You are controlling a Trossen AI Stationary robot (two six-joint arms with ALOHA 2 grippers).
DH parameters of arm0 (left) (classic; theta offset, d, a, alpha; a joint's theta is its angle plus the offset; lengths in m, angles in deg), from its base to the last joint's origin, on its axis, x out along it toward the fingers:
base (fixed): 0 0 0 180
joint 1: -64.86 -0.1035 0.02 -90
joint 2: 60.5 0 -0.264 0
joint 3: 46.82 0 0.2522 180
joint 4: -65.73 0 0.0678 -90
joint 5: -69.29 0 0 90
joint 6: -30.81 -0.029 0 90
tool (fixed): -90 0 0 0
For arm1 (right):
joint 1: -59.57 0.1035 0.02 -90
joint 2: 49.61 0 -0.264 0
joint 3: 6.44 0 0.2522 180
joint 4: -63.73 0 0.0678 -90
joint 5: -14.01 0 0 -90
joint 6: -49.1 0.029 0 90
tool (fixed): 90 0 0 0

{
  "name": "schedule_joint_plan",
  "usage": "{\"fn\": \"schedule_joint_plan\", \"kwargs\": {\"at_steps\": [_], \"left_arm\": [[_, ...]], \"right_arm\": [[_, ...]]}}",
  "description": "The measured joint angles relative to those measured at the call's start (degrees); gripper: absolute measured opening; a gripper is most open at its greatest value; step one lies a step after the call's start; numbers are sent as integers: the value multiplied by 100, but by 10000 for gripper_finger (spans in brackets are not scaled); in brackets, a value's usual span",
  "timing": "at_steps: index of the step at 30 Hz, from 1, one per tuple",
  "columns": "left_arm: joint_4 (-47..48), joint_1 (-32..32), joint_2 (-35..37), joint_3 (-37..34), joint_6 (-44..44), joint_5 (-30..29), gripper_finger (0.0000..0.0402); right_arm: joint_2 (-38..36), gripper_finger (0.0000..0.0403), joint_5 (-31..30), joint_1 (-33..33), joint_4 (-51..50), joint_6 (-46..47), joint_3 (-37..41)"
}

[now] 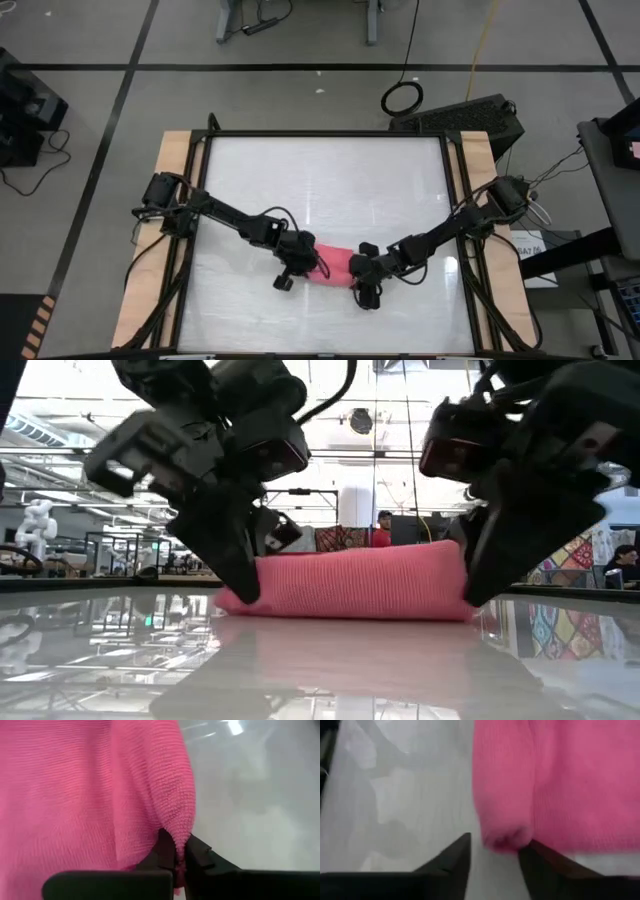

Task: Roll towel
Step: Roll the pink microfiber cloth

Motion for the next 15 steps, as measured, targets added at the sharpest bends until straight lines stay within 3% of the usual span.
{"fn": "schedule_joint_plan", "kwargs": {"at_steps": [4, 7, 15], "left_arm": [[-10, -302, -4, -6, 462, 945, 9], [-20, -516, -4, -7, 662, 1317, 9], [43, -1005, -4, -7, 1106, 1851, 8]], "right_arm": [[-251, 213, -436, 165, -399, -128, 0], [-397, 241, -1063, 351, -517, -353, 0], [-446, 242, -2581, 880, -199, -1399, -2]]}}
